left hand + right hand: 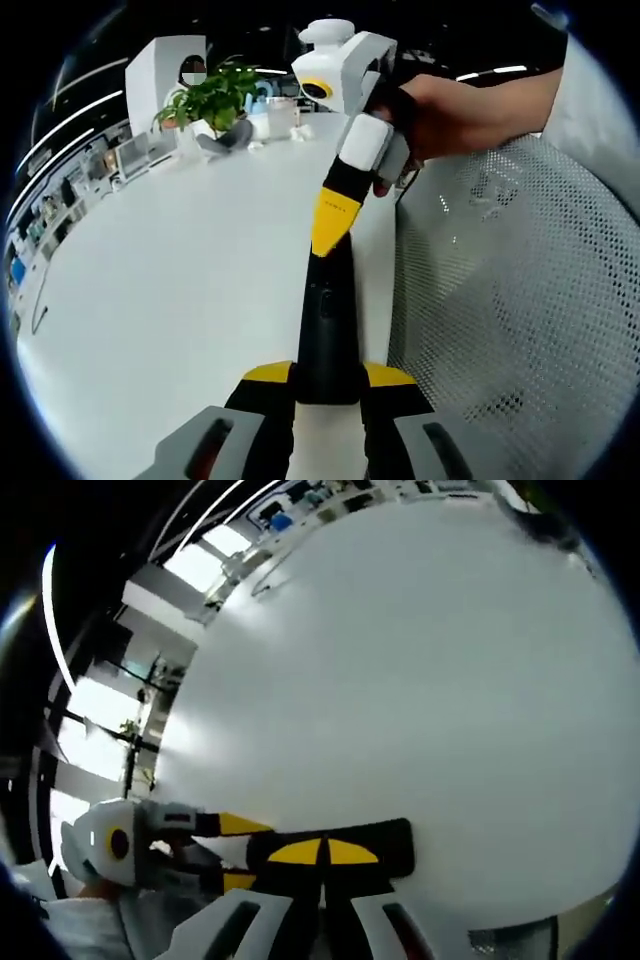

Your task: Press the specified remote control buttons in sequence, fully releasing each button before pressing the next.

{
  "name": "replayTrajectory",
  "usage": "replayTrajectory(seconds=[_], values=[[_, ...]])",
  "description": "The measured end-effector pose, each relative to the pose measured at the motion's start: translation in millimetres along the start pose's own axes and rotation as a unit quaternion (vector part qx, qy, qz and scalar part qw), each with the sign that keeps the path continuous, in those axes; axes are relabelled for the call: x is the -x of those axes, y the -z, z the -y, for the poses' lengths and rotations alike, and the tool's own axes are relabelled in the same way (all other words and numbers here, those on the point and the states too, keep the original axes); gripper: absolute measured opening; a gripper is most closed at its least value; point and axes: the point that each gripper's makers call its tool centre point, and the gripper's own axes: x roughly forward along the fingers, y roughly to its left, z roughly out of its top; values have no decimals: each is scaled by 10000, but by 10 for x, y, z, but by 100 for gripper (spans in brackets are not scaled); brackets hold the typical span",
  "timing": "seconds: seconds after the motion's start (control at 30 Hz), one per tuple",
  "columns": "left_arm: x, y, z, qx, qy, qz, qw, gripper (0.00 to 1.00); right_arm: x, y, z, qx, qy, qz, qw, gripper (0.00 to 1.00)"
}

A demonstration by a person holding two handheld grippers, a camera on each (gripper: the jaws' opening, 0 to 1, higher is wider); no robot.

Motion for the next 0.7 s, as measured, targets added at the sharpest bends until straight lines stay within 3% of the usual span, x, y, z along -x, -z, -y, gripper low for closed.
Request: replayTrajectory(seconds=[0.33,0.7], values=[[2,3,3,-2,-1,0,10000,24,-68,106,9,434,224,-294,9984,0],[-3,1,5,-22,4,-25,10000,24,-72,110,-5,774,332,-262,9961,0]])
